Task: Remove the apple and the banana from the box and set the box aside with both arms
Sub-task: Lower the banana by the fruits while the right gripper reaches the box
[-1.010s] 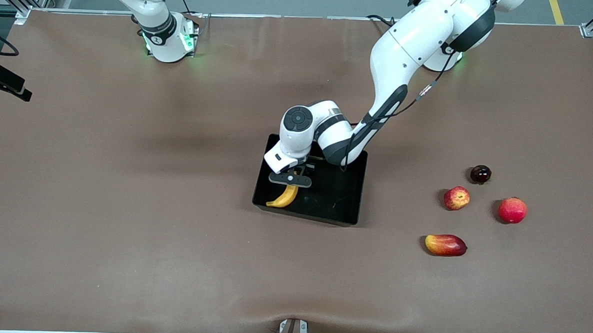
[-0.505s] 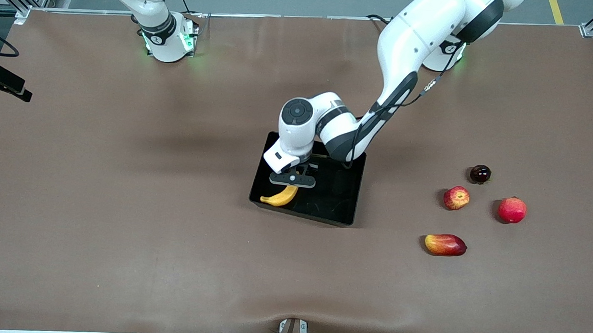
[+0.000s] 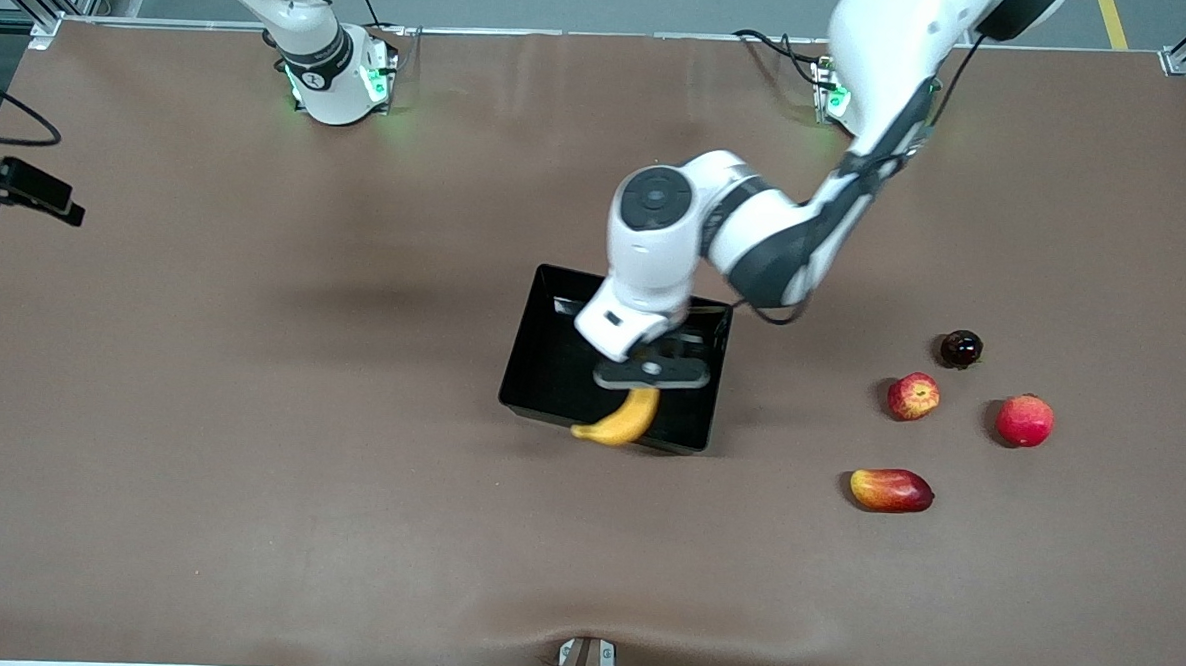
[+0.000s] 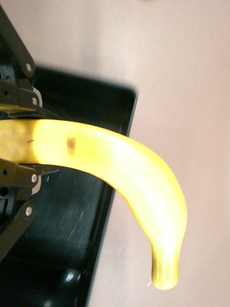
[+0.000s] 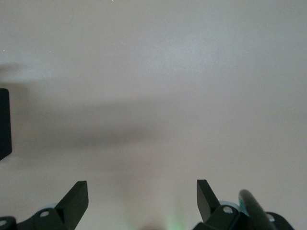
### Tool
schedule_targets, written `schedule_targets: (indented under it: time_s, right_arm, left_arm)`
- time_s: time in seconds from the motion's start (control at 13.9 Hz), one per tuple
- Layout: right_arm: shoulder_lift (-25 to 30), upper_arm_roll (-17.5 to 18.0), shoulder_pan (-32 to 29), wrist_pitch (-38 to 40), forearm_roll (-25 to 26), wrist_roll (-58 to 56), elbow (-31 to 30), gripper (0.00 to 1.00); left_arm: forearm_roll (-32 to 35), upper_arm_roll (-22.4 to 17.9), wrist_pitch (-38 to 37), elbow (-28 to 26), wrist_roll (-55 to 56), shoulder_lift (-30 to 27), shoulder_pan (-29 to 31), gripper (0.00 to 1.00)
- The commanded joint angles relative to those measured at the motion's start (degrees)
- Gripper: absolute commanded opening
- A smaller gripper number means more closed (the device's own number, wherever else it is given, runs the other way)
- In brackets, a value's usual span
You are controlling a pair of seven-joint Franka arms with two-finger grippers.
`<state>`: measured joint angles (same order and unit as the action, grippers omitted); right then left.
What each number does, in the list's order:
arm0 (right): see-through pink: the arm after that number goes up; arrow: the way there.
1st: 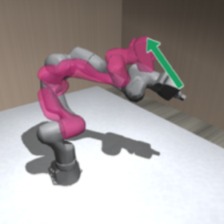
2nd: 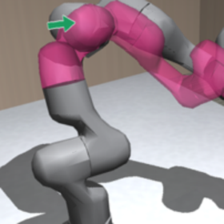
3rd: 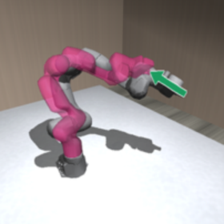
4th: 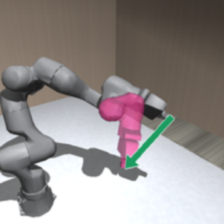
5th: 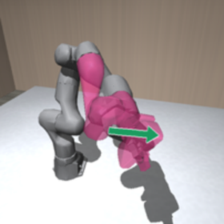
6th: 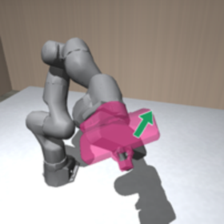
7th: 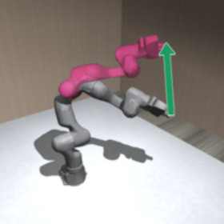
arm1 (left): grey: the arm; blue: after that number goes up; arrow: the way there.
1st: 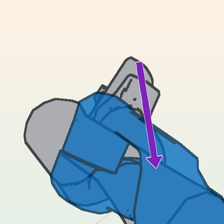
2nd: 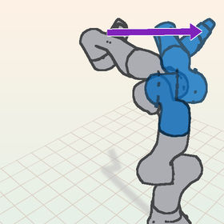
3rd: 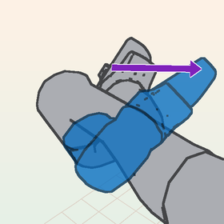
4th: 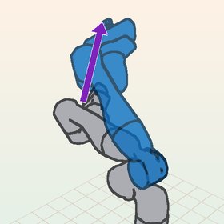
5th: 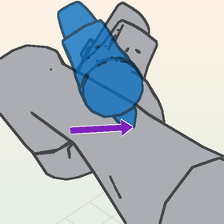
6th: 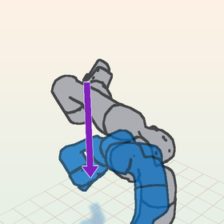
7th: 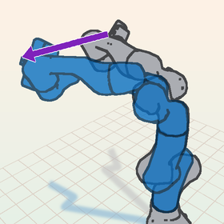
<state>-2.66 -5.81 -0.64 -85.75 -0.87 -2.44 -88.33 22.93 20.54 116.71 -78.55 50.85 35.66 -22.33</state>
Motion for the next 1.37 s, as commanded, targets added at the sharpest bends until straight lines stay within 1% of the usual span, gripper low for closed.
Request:
schedule_targets:
  time_s: [0.0, 0.22, 0.29, 0.36, 0.43, 0.5, 0.65, 0.79, 1.01, 1.15, 1.3]
  right_arm:
    - [-6.38, 0.45, 2.74, -1.0, 1.48, 0.15, 0.97, 1.0]
    - [-8.41, 0.54, 4.15, -1.08, 0.62, 0.15, 0.79, 1.0]
    - [-8.94, 0.71, 5.72, -1.26, 0.35, 0.15, 0.71, 1.0]
    - [-9.2, 0.62, 8.52, -1.35, -0.26, 0.85, 0.7, 1.0]
    - [-9.82, 0.62, 10.55, -1.61, -0.88, 1.81, 0.7, 1.0]
    - [-10.78, 0.62, 11.88, -2.13, -2.62, 4.26, 0.62, 1.0]
    - [-13.67, 0.62, 13.81, -3.62, -9.55, 6.3, 0.18, 1.0]
    - [-15.87, 0.62, 18.9, -6.95, -10.81, 10.32, 0.09, 1.0]
    - [-19.3, 0.62, 26.81, -12.4, -10.81, 20.6, 0.09, 1.0]
    - [-23.07, 0.54, 31.2, -17.84, -10.73, 21.86, -0.09, 1.0]
    - [-26.33, 0.54, 34.2, -23.21, -10.73, 24.04, 0.0, 1.0]
  left_arm:
    - [-3.93, 0.47, -4.37, -1.87, -9.49, -4.54, 7.45, 0.0]
    - [-5.0, 0.46, -9.11, -3.27, -20.93, -6.22, 16.85, 0.0]
    - [-4.91, 0.38, -9.48, -4.58, -23.4, -6.4, 19.75, 0.0]
    - [-4.39, 0.38, -9.39, -5.55, -25.16, -6.22, 22.92, 0.0]
    - [-4.29, 0.38, -8.96, -5.73, -25.7, -5.7, 26.17, 0.0]
    - [-4.29, 0.38, -8.52, -5.65, -25.71, -5.0, 28.98, 0.0]
    - [-4.21, 0.29, -5.45, -5.74, -25.71, -2.54, 33.65, 0.0]
    - [-3.94, -0.06, -2.38, -5.74, -26.06, -0.34, 37.78, 0.0]
    - [-2.36, -0.15, 0.97, -6.17, -27.03, 3.17, 40.87, 0.0]
    - [-2.01, -0.33, 3.34, -7.49, -27.03, 4.58, 42.45, 0.0]
    - [-2.01, -0.41, 5.01, -7.58, -26.85, 6.69, 43.07, 0.0]
